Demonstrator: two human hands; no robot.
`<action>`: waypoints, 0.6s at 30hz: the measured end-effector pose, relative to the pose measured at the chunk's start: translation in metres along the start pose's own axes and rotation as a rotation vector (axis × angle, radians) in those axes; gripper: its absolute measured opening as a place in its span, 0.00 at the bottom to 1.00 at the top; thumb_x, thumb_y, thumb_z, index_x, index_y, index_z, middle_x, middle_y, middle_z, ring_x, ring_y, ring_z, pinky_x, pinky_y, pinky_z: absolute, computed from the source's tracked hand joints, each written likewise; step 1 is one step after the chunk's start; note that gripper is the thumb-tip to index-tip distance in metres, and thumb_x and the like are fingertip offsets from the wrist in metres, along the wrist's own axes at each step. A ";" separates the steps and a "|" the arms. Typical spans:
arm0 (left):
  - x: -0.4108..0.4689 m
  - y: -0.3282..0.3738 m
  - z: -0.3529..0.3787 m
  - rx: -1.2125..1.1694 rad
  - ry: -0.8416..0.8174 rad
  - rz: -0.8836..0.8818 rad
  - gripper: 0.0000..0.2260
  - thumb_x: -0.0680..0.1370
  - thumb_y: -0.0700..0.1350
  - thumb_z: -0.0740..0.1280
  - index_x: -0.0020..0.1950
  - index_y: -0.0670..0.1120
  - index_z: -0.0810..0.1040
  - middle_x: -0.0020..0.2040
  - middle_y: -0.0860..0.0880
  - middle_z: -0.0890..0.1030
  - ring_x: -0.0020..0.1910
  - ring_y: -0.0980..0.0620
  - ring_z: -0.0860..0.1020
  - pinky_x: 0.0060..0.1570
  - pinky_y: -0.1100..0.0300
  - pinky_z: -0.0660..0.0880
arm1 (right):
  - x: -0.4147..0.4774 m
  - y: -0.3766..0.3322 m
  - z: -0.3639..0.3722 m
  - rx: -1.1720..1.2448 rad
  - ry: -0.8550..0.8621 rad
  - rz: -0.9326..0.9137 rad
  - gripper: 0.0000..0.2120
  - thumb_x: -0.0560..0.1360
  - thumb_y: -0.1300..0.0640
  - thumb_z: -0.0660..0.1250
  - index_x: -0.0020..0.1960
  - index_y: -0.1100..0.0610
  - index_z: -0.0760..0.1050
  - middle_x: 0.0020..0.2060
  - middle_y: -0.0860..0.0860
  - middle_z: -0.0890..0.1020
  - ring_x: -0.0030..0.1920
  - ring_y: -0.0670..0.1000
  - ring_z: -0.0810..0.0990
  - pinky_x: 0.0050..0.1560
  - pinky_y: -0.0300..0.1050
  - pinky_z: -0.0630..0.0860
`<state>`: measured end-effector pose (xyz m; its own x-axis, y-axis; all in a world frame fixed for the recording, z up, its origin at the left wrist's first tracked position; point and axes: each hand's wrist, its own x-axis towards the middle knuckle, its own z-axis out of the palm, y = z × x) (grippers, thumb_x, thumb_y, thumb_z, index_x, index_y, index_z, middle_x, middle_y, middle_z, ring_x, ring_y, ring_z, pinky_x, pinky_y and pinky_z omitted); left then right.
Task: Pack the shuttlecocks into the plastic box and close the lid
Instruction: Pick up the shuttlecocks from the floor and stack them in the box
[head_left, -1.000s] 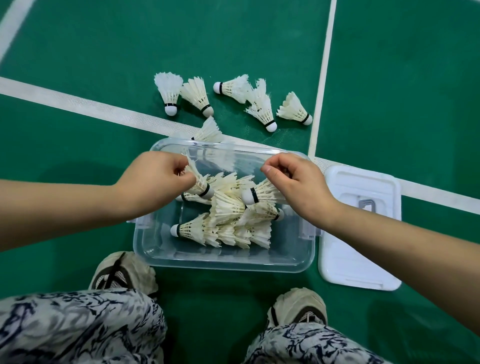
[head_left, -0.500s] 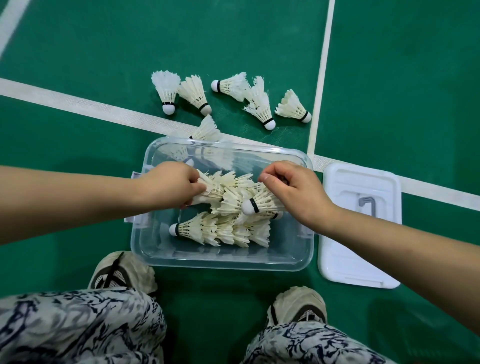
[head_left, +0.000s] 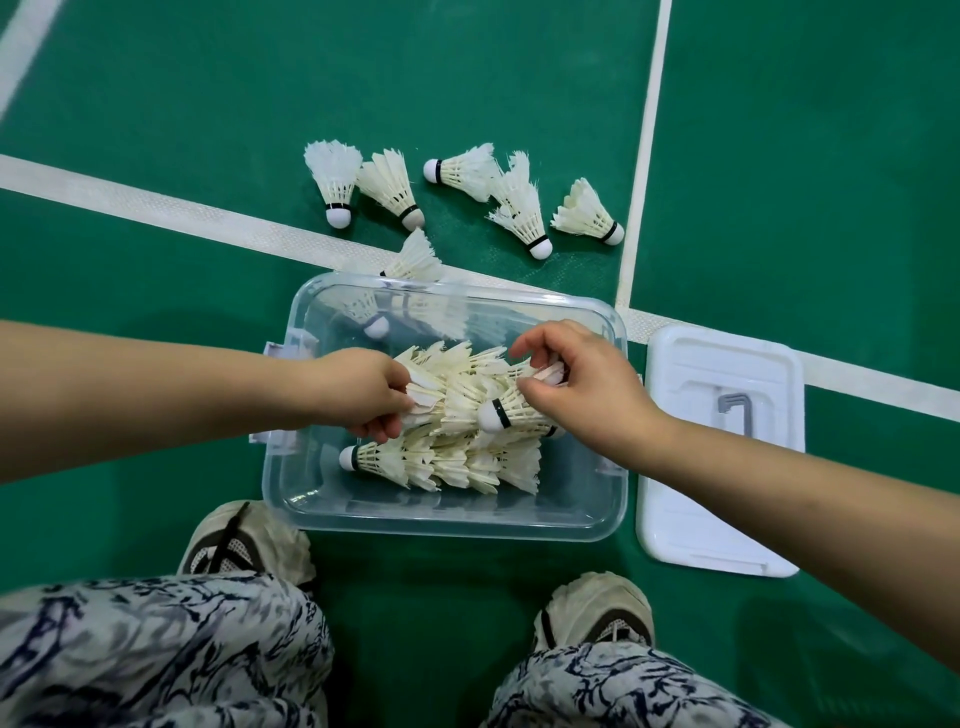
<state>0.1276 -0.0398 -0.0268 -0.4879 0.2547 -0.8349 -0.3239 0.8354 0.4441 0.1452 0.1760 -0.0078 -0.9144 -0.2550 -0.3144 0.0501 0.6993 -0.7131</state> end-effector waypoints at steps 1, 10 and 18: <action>0.000 0.000 0.001 0.006 -0.018 0.006 0.12 0.79 0.41 0.60 0.35 0.44 0.70 0.32 0.49 0.79 0.27 0.55 0.76 0.32 0.63 0.73 | 0.000 0.000 -0.001 0.000 0.000 -0.001 0.13 0.69 0.62 0.67 0.49 0.47 0.74 0.40 0.40 0.70 0.42 0.35 0.70 0.42 0.23 0.63; -0.013 0.013 -0.026 0.321 0.025 0.099 0.10 0.77 0.51 0.63 0.47 0.46 0.78 0.36 0.54 0.80 0.35 0.56 0.78 0.37 0.64 0.74 | 0.003 -0.014 -0.003 0.141 0.015 -0.035 0.17 0.70 0.62 0.69 0.50 0.46 0.69 0.45 0.45 0.74 0.40 0.46 0.75 0.42 0.32 0.70; -0.027 0.019 -0.034 0.359 0.309 0.489 0.22 0.71 0.53 0.70 0.63 0.54 0.68 0.53 0.54 0.69 0.48 0.54 0.73 0.51 0.60 0.69 | 0.009 -0.027 0.003 0.188 -0.068 -0.183 0.15 0.73 0.64 0.67 0.45 0.43 0.70 0.37 0.38 0.76 0.41 0.36 0.74 0.46 0.31 0.70</action>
<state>0.1071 -0.0479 0.0153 -0.7365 0.5375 -0.4107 0.2558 0.7833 0.5665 0.1368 0.1524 0.0068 -0.8864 -0.4144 -0.2062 -0.0339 0.5024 -0.8639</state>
